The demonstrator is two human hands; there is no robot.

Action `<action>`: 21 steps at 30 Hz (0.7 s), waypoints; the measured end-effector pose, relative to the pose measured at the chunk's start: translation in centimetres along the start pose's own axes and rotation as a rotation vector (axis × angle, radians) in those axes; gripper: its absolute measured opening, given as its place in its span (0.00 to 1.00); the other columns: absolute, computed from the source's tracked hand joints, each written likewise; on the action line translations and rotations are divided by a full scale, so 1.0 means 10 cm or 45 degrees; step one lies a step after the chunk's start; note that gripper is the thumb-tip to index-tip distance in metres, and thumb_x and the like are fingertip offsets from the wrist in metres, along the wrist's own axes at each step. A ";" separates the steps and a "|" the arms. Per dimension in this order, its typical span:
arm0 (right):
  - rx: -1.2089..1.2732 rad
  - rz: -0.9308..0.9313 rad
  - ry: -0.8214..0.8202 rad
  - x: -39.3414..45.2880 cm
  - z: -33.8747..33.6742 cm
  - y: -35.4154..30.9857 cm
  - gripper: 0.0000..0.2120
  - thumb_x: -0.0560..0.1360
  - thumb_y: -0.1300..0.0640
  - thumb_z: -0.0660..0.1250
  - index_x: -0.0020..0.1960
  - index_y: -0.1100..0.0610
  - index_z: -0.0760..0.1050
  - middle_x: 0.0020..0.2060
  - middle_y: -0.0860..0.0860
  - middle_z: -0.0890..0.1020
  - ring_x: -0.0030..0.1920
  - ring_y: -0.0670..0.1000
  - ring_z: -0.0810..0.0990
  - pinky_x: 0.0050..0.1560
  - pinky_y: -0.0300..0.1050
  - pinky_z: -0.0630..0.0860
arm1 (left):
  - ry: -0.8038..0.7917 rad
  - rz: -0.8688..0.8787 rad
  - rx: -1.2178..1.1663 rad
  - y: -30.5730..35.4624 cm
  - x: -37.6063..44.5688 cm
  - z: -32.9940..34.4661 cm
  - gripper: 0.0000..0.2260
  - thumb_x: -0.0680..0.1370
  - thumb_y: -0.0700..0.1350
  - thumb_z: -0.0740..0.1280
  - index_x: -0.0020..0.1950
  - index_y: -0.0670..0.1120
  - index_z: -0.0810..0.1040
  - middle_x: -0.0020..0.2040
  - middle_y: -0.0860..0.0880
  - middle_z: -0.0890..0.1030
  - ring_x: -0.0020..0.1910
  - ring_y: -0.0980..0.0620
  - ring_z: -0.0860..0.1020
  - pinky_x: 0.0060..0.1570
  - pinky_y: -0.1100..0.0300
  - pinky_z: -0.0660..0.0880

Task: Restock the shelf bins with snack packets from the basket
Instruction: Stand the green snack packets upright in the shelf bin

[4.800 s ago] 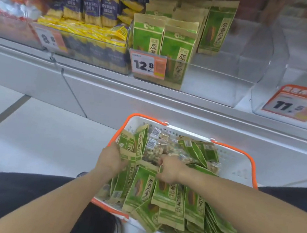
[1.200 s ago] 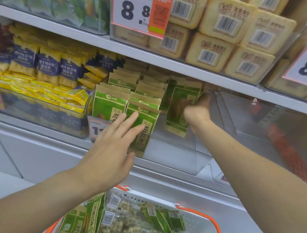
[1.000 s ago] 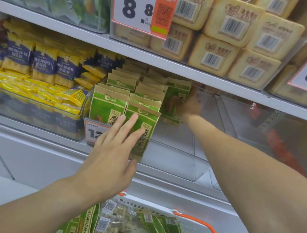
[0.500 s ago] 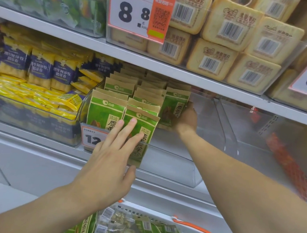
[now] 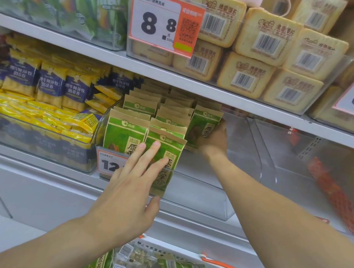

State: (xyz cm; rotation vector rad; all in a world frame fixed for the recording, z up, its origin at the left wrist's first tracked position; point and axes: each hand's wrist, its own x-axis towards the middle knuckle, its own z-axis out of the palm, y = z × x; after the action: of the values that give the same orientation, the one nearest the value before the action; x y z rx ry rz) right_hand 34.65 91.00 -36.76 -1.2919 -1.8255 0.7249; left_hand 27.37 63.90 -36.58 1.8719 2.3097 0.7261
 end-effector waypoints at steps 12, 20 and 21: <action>-0.176 0.021 -0.012 0.00 0.04 0.00 0.33 0.82 0.49 0.61 0.79 0.60 0.51 0.69 0.59 0.70 0.62 0.62 0.76 0.56 0.51 0.73 | -0.017 -0.008 0.001 0.01 0.00 0.00 0.33 0.80 0.51 0.62 0.80 0.60 0.47 0.76 0.65 0.29 0.73 0.62 0.26 0.77 0.46 0.54; -0.200 0.034 0.020 -0.06 -0.02 -0.03 0.32 0.82 0.48 0.61 0.78 0.62 0.55 0.71 0.60 0.69 0.61 0.62 0.76 0.52 0.47 0.70 | 0.002 0.008 0.006 0.01 -0.01 0.00 0.33 0.80 0.51 0.62 0.80 0.59 0.48 0.77 0.63 0.31 0.74 0.61 0.27 0.77 0.46 0.53; -0.202 0.037 0.018 -0.06 -0.02 -0.04 0.32 0.81 0.48 0.62 0.78 0.62 0.55 0.71 0.60 0.69 0.61 0.62 0.76 0.51 0.46 0.70 | 0.005 0.007 0.005 0.01 -0.01 0.00 0.33 0.80 0.51 0.62 0.80 0.59 0.48 0.77 0.64 0.31 0.74 0.61 0.27 0.77 0.46 0.53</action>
State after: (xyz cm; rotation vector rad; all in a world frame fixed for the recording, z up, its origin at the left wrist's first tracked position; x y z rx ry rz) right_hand 34.75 90.29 -36.46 -1.4241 -1.8879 0.5939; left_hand 27.47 63.77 -36.54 1.8811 2.3106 0.7270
